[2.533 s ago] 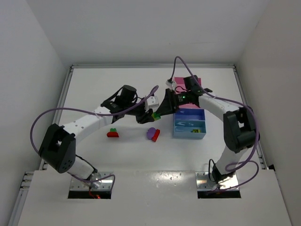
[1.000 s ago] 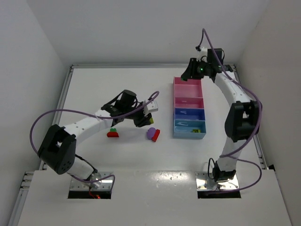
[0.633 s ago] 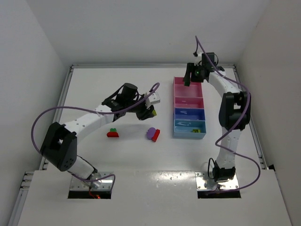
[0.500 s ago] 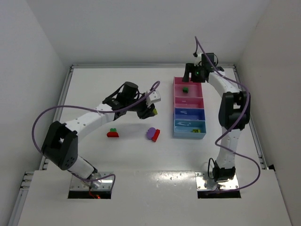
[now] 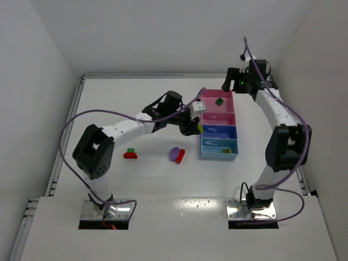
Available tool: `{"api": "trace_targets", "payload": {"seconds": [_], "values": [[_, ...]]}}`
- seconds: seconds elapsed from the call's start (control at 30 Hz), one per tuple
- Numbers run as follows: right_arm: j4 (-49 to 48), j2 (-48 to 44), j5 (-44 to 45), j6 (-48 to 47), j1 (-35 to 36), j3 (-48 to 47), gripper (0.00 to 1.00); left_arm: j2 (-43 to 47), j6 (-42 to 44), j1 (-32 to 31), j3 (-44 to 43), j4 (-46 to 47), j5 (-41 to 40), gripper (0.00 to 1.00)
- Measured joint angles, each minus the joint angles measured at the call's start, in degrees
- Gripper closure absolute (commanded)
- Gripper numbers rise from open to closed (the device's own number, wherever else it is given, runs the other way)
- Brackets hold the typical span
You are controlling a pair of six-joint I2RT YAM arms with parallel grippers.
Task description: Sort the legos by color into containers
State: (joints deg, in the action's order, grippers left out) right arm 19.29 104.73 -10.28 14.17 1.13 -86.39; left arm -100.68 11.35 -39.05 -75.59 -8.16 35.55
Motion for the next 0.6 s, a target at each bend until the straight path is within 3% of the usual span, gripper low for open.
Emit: {"api": "trace_targets", "payload": {"seconds": [0.23, 0.6], "values": [[-1.75, -13.77, -0.48, 2.12, -3.69, 3.17, 0.21, -6.99, -1.92, -5.9, -2.49, 1.29, 0.76, 0.76], [-0.35, -14.71, -4.13, 3.61, -6.21, 6.51, 0.21, -10.62, -3.02, -7.61, -4.87, 2.05, 0.68, 0.61]]}}
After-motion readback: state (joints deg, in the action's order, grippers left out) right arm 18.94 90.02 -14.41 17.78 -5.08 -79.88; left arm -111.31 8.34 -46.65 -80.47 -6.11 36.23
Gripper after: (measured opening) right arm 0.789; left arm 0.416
